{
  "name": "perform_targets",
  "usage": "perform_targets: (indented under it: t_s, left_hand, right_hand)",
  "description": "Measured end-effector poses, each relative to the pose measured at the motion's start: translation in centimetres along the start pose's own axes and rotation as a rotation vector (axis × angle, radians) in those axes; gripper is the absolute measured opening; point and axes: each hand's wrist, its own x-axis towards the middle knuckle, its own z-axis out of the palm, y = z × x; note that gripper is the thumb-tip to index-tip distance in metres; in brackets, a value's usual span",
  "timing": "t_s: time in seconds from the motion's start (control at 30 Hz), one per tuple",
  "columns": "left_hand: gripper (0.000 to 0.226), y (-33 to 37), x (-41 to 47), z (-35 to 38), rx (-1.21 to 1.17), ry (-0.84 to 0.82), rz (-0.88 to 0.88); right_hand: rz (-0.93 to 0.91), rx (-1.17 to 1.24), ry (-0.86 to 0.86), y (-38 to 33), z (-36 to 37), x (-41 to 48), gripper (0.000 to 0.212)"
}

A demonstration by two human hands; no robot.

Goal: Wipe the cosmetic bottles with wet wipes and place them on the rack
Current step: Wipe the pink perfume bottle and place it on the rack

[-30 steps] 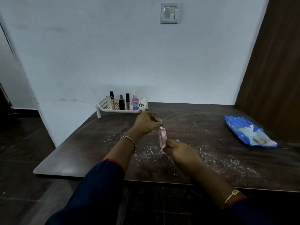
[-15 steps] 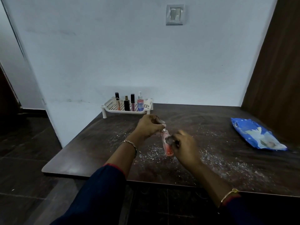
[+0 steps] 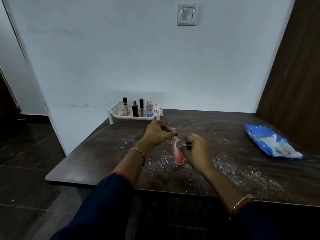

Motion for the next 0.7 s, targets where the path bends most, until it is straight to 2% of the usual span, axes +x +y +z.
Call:
perform_targets:
  t_s: [0.1,0.2,0.33,0.5,0.7]
  left_hand:
    - [0.014,-0.1,-0.4,0.3,0.001,0.027,0.036]
    - [0.015,-0.7,-0.4,0.3,-0.033,0.071,0.04]
    - [0.017,-1.1,-0.4,-0.1,-0.1,0.07,0.002]
    - [0.021,-1.2,-0.6,-0.5,-0.156,0.087,-0.045]
    - [0.013,-0.9,-0.8,-0.5,-0.184,0.08,-0.052]
  right_hand:
    - [0.048,0.062,0.063,-0.5,0.7,0.7,0.013]
    - [0.017,0.053,0.074,-0.1,1.2,-0.4,0.014]
    - [-0.011,-0.081,-0.01,1.3,1.2,-2.0,0.014]
    - [0.036,-0.096,-0.098,2.1,0.7,-3.4,0.023]
    - [0.025,-0.097,-0.106,1.7,0.9,-2.5,0.012]
